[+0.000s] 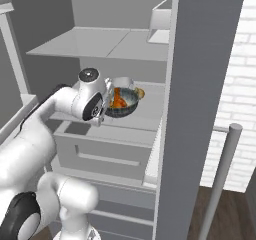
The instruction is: Pick the chicken drumstick and cucumber from their plates and place them in the bowl. Then put the bowl in the fridge.
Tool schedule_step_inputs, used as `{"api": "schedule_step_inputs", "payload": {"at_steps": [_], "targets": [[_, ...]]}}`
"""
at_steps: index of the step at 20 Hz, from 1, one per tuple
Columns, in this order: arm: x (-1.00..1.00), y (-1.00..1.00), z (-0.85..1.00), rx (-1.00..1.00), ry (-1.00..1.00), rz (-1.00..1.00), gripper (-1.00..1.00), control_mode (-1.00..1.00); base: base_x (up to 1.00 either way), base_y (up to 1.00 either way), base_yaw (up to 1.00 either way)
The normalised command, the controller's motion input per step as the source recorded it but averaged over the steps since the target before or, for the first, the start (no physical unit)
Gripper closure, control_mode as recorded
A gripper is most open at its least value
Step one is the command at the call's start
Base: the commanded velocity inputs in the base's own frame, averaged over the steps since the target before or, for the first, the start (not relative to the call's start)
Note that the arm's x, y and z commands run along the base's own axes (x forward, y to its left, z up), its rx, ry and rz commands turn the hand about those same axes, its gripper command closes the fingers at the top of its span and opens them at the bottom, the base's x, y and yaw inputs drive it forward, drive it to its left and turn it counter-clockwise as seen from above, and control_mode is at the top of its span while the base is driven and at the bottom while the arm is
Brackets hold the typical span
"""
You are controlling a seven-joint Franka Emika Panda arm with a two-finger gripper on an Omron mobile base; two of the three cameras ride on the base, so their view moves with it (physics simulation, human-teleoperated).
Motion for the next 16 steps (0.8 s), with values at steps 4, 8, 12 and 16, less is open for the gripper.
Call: {"api": "schedule_step_inputs", "payload": {"at_steps": [4, 8, 12, 16], "targets": [[-0.82, 0.00, 0.89, 0.00, 0.14, 0.00, -1.00, -1.00, 0.00, 0.00, 0.00], [-1.00, 0.00, 0.29, -0.04, -0.05, 0.09, -1.00, -1.00, 0.00, 0.00, 0.00], [-1.00, 0.08, -0.38, -0.12, -0.35, 0.12, -1.00, -1.00, 0.00, 0.00, 0.00], [-1.00, 0.44, -0.81, -0.19, -0.32, 0.10, -1.00, -1.00, 0.00, 0.00, 0.00]]}}
